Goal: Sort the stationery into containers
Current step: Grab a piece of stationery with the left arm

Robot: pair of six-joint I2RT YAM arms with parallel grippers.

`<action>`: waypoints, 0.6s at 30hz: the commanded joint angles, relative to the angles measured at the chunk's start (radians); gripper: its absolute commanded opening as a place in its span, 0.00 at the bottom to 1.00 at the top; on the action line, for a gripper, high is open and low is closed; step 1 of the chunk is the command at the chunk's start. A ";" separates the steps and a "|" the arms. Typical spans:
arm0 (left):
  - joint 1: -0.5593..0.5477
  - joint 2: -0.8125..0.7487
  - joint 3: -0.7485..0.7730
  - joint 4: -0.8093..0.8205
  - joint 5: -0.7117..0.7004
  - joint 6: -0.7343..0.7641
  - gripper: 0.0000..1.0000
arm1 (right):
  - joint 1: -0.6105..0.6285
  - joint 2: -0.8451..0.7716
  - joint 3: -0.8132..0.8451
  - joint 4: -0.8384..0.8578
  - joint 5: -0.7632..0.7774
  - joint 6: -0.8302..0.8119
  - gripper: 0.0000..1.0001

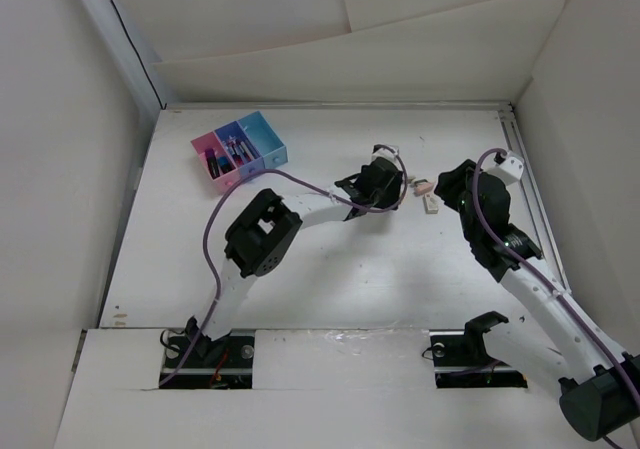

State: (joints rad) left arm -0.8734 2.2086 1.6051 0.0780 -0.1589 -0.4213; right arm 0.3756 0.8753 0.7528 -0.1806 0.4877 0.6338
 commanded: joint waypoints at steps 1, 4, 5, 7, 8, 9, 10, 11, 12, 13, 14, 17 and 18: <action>-0.025 0.003 0.085 0.003 0.004 0.033 0.52 | 0.011 -0.018 0.039 0.007 0.018 0.006 0.53; -0.035 0.043 0.124 -0.007 0.004 0.055 0.54 | 0.011 -0.018 0.039 0.007 0.008 0.006 0.53; -0.035 0.054 0.136 -0.023 0.004 0.055 0.54 | 0.011 -0.018 0.039 0.007 0.008 0.006 0.53; -0.035 0.088 0.179 -0.041 -0.007 0.055 0.54 | 0.011 -0.018 0.039 0.018 0.008 0.006 0.52; -0.035 0.098 0.191 -0.053 -0.019 0.065 0.54 | 0.011 -0.018 0.030 0.018 0.008 0.006 0.52; -0.035 0.108 0.202 -0.053 -0.028 0.065 0.54 | 0.011 -0.018 0.029 0.018 -0.003 0.006 0.52; -0.044 0.108 0.223 -0.066 -0.037 0.065 0.54 | 0.011 -0.018 0.029 0.018 -0.003 0.006 0.52; -0.044 0.134 0.234 -0.066 -0.047 0.076 0.54 | 0.011 -0.018 0.029 0.018 -0.003 0.006 0.52; -0.044 0.144 0.245 -0.079 -0.047 0.076 0.54 | 0.011 -0.018 0.029 0.018 -0.003 0.006 0.52; -0.044 0.154 0.263 -0.092 -0.047 0.076 0.52 | 0.011 -0.018 0.029 0.018 -0.003 0.006 0.52; -0.044 0.167 0.263 -0.092 -0.047 0.076 0.52 | 0.011 -0.018 0.029 0.018 -0.003 0.006 0.52; -0.044 0.187 0.286 -0.101 -0.068 0.085 0.48 | 0.011 -0.027 0.029 0.027 -0.003 0.006 0.52; -0.044 0.188 0.286 -0.101 -0.080 0.085 0.46 | 0.011 -0.027 0.029 0.027 -0.012 0.006 0.52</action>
State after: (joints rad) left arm -0.9157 2.3924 1.8549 0.0132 -0.2024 -0.3515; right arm 0.3756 0.8692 0.7528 -0.1799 0.4866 0.6338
